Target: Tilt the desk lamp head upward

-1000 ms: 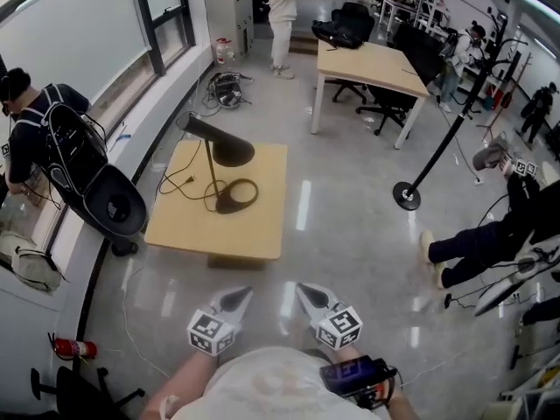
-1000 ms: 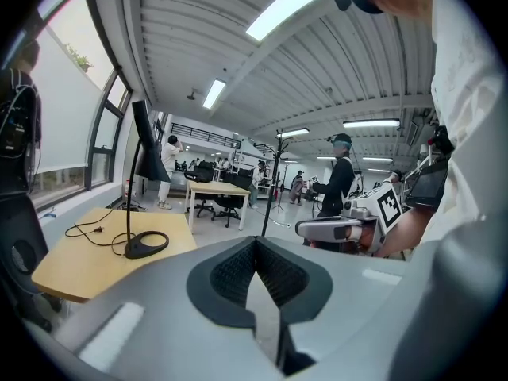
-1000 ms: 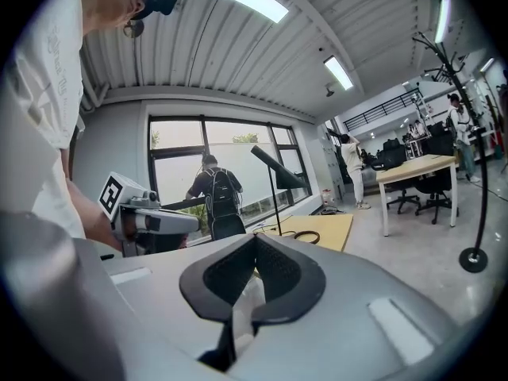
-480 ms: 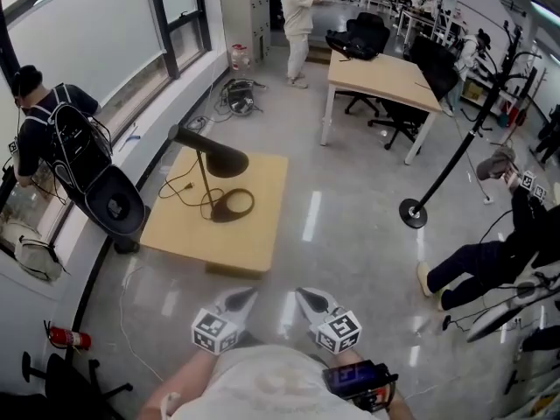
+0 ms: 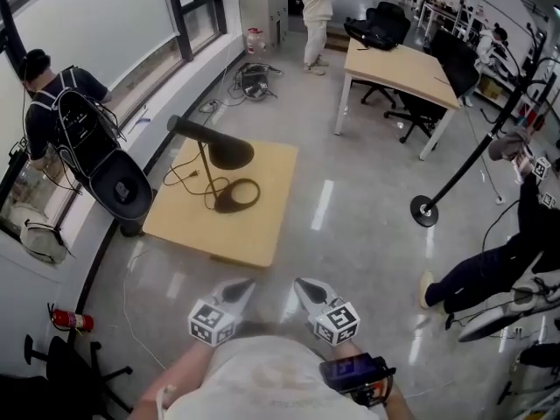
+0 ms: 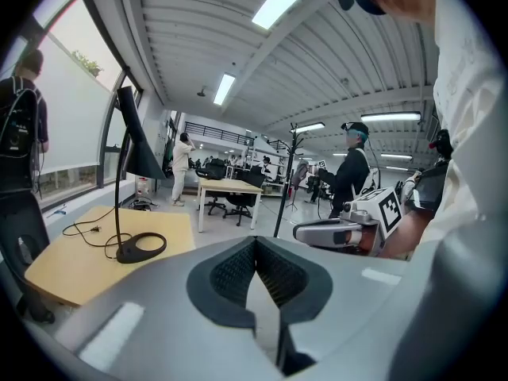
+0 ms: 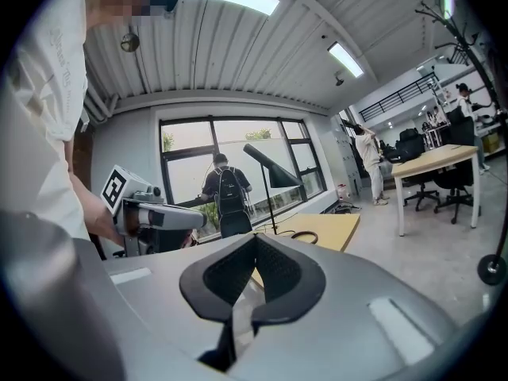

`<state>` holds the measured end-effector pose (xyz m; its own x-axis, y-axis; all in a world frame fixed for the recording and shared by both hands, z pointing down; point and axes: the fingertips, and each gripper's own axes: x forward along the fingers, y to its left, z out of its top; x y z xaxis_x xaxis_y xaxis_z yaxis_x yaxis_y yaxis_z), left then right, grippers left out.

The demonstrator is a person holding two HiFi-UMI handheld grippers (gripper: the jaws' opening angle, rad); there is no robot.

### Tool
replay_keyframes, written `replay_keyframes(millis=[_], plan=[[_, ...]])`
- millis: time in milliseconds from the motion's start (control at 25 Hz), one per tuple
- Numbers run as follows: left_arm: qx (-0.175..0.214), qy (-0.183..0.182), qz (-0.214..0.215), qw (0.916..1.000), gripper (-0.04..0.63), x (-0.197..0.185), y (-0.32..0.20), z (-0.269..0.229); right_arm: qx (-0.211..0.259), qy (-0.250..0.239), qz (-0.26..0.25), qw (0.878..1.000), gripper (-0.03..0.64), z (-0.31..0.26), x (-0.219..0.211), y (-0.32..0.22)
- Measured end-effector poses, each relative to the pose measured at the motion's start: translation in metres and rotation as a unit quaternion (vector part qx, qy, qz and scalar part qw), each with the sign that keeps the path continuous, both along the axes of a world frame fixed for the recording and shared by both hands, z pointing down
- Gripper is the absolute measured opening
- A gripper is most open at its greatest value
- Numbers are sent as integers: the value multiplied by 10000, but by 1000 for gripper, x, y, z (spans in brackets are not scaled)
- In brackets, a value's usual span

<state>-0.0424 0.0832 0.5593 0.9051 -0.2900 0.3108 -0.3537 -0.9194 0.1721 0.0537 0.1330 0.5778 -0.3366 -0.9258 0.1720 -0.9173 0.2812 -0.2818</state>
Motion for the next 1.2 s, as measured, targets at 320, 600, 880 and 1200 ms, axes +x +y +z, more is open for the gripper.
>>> replay_keyframes(millis=[320,600,880,1200], plan=[[-112,248,7,9996,2,27,-39,-2,-60,52,-125,9999,12,-1,18,-31],[-224,285,-278,9990,2,28,-83,-1,-72,176,-270,9995,12,-5,25,-74],[12,267,-342,9991,2,33,-129,-17,-138,332,-421,9985,12,-10,34,-126],[23,281,-587,9979,2,21,-181,-25,-60,409,-674,9969,12,-13,25,-186]])
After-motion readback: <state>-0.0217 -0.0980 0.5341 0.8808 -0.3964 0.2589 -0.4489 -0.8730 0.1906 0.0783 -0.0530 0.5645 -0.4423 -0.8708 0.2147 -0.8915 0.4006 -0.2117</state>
